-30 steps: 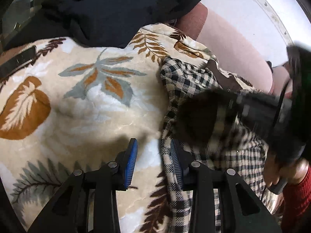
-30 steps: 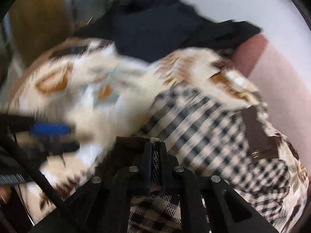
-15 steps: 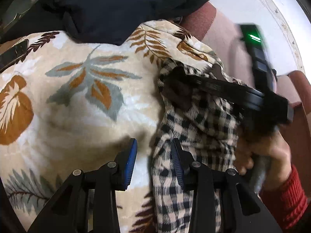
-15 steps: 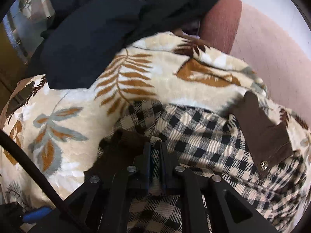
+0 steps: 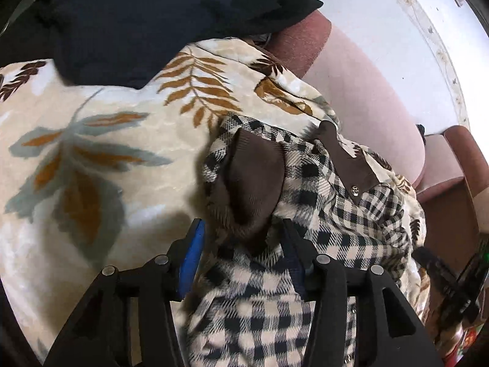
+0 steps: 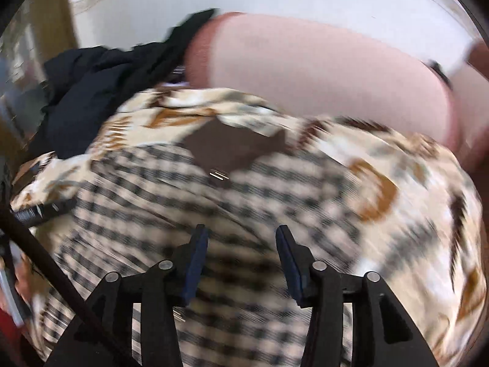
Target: Fold large clothes
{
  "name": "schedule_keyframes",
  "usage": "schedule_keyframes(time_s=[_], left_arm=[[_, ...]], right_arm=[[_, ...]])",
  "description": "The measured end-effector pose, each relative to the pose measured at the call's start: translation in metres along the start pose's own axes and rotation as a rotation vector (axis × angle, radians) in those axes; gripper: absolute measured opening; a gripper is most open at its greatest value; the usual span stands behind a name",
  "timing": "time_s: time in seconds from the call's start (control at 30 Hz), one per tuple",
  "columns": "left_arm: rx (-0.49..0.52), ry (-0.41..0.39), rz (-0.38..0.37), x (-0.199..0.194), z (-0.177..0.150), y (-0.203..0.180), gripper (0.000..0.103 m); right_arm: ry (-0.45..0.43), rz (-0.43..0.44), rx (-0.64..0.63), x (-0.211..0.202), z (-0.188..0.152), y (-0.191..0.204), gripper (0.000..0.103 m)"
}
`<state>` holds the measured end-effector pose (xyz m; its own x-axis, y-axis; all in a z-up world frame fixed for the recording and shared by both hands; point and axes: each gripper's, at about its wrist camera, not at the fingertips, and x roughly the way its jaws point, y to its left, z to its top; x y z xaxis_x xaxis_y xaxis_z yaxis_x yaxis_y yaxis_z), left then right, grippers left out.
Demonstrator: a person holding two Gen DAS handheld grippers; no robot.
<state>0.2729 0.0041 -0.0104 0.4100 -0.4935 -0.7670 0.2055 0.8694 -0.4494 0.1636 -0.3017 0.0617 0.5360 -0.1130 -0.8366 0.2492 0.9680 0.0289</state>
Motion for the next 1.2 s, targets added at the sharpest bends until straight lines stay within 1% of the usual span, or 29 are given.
schedule_keyframes(time_s=[0.07,0.13,0.2,0.33,0.37,0.4,0.43,0.47,0.5,0.57,0.6,0.63,0.67,0.7,0.77,0.8,0.87,0.9,0.93,0.97,1.0,1.03,1.07,1.1,1.13,1.17,1.2], left_arm=[[0.006,0.003,-0.002,0.006,0.001,-0.003,0.050],[0.002,0.017,-0.012,0.011,-0.001,-0.005,0.050],[-0.005,0.029,-0.019,0.016,-0.003,-0.005,0.050],[-0.026,0.043,-0.034,0.019,-0.003,-0.001,0.049],[-0.024,0.049,-0.032,0.018,-0.004,-0.001,0.047],[-0.010,0.053,-0.014,0.017,-0.003,-0.003,0.028],[0.003,0.056,0.001,0.016,-0.003,-0.004,0.018],[0.013,0.057,0.008,0.014,-0.002,-0.007,0.017],[0.017,0.046,0.009,0.009,-0.002,-0.010,0.015],[0.026,0.034,0.013,0.001,-0.001,-0.015,0.014],[0.030,0.027,0.010,-0.006,-0.001,-0.018,0.013],[0.032,0.023,0.007,-0.010,0.000,-0.020,0.013],[0.031,0.020,0.004,-0.015,0.001,-0.021,0.013],[0.025,0.023,0.002,-0.021,0.001,-0.022,0.013],[0.009,0.035,0.006,-0.025,0.001,-0.021,0.013],[0.000,0.053,0.023,-0.023,-0.001,-0.017,0.013],[-0.013,0.094,0.075,-0.015,-0.007,-0.010,0.013],[-0.031,0.131,0.113,-0.007,-0.012,-0.001,0.011],[-0.048,0.153,0.118,-0.002,-0.014,0.004,0.011],[-0.071,0.173,0.106,0.002,-0.017,0.011,0.011],[-0.083,0.171,0.091,0.001,-0.017,0.014,0.011],[-0.087,0.160,0.077,-0.002,-0.016,0.016,0.011],[-0.084,0.153,0.071,-0.006,-0.015,0.015,0.011],[-0.081,0.150,0.070,-0.008,-0.014,0.014,0.011],[-0.082,0.149,0.070,-0.008,-0.014,0.014,0.011],[-0.085,0.150,0.072,-0.007,-0.015,0.014,0.011],[-0.087,0.153,0.074,-0.006,-0.015,0.014,0.011]], right_arm=[[0.011,-0.001,0.050,0.001,-0.014,-0.020,0.053],[0.010,0.007,0.097,0.002,-0.026,-0.031,0.053],[0.021,0.025,0.113,0.005,-0.036,-0.033,0.053],[0.064,0.074,0.137,0.023,-0.045,-0.025,0.053],[0.069,0.084,0.154,0.027,-0.047,-0.025,0.054],[0.074,0.096,0.191,0.033,-0.046,-0.025,0.054],[0.073,0.105,0.218,0.036,-0.046,-0.026,0.058],[0.067,0.123,0.268,0.040,-0.044,-0.029,0.060],[0.064,0.133,0.305,0.042,-0.043,-0.031,0.060],[0.059,0.156,0.387,0.047,-0.041,-0.037,0.059],[0.058,0.163,0.417,0.048,-0.040,-0.040,0.056],[0.065,0.160,0.419,0.049,-0.040,-0.041,0.036],[0.081,0.152,0.407,0.050,-0.039,-0.041,0.008],[0.085,0.142,0.405,0.049,-0.039,-0.042,0.003],[0.061,0.118,0.441,0.037,-0.044,-0.054,0.002],[0.054,0.111,0.454,0.033,-0.045,-0.058,0.002],[0.047,0.075,0.479,0.024,-0.052,-0.070,0.001],[0.057,0.051,0.486,0.022,-0.057,-0.075,0.001],[0.072,0.031,0.485,0.022,-0.061,-0.081,0.001],[0.085,0.007,0.478,0.021,-0.064,-0.084,0.001],[0.082,-0.008,0.456,0.017,-0.067,-0.084,0.002],[0.069,0.004,0.446,0.013,-0.068,-0.084,0.002],[0.039,0.046,0.435,0.005,-0.068,-0.082,0.003],[0.031,0.071,0.435,0.002,-0.066,-0.079,0.006],[0.027,0.097,0.436,0.000,-0.063,-0.075,0.029],[0.027,0.109,0.440,0.000,-0.061,-0.072,0.061],[0.029,0.104,0.443,0.002,-0.060,-0.068,0.067]])
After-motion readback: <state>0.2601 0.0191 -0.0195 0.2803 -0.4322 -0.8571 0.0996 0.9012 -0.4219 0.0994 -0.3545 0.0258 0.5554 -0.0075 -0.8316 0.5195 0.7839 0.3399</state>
